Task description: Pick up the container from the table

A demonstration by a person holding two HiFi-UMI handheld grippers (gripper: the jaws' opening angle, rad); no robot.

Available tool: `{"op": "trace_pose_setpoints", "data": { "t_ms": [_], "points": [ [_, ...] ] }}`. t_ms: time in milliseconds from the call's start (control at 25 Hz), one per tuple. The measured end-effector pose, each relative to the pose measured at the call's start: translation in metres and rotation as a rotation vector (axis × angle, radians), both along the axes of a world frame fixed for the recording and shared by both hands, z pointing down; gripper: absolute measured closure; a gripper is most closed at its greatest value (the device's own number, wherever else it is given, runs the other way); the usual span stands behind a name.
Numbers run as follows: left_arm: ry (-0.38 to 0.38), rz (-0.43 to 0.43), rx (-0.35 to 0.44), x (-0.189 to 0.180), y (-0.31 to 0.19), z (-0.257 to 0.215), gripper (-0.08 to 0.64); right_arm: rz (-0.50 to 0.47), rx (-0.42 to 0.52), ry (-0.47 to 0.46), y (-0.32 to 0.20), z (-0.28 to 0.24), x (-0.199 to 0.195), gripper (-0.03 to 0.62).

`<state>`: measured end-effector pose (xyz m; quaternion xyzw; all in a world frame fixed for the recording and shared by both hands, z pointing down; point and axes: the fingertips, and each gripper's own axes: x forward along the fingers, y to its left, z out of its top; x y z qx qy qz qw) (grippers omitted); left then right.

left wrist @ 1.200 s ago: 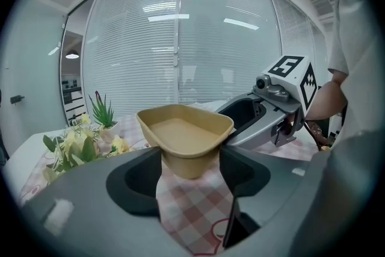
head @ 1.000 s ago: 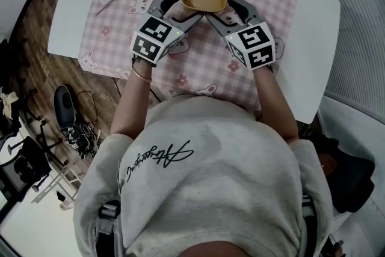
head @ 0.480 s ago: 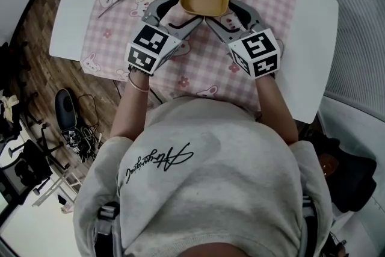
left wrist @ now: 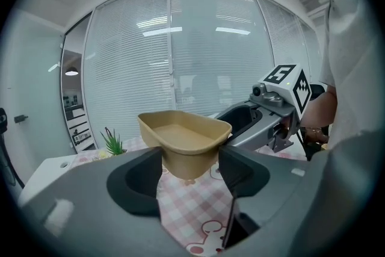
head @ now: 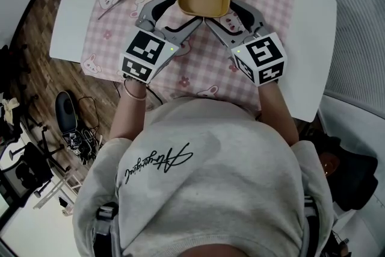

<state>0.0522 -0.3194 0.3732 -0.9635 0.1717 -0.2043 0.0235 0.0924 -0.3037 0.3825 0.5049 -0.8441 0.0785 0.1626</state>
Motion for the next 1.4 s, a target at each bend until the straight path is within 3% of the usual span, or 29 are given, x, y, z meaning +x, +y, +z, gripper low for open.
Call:
{"op": "trace_pose_setpoints", "data": {
  "t_ms": [1400],
  "points": [
    [0.113, -0.066, 0.138, -0.005, 0.031, -0.095, 0.275, -0.075, 0.191, -0.007, 0.029, -0.097, -0.003, 0.322]
  ]
}}
